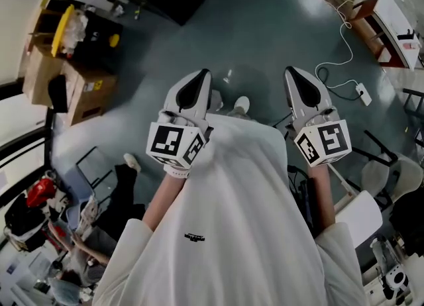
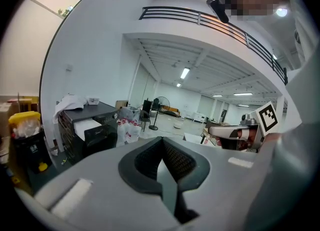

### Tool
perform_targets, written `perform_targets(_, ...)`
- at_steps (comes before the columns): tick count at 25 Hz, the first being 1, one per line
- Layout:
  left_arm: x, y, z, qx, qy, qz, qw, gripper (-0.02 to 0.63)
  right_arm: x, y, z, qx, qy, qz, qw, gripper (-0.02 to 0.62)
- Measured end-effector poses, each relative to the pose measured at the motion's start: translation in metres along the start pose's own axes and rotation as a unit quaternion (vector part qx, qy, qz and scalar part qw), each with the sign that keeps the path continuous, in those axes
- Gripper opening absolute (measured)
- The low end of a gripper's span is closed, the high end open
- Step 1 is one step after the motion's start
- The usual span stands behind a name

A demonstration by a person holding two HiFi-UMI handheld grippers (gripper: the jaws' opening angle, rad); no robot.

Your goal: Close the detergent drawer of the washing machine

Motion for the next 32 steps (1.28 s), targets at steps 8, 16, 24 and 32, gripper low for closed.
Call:
perform_targets(8, 0.004, 0.007, 0.014, 0.005, -0.016, -0.006, 0.9998, 0.014, 0.0, 0.01, -0.008, -0.004, 0.0, 0.018, 1.0, 0.002)
perform_targets(16, 0.011, 0.033, 0.023, -0.002, -0.029, -0.014, 0.9995, 0.014, 0.01, 0.013, -0.03, -0.025, -0.005, 0.022, 0.999, 0.002)
perform_targets(24, 0.033, 0.061, 0.049, -0.015, -0.038, -0.016, 0.9991, 0.014, 0.029, 0.06, -0.034, -0.018, -0.009, 0.03, 0.999, 0.002)
perform_targets(32, 0.065, 0.087, 0.102, -0.02, -0.037, -0.022, 0.9989, 0.014, 0.06, 0.119, -0.034, -0.018, -0.016, 0.026, 0.999, 0.002)
Point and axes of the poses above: the fingertips, and each gripper's own axes: y forward along the fingers, z to its left, x out of its top, the point moved 2 cm from there along -y, backward along the fingers, and after that the axes turned 4 degrees about z, right-handed, at the moved point
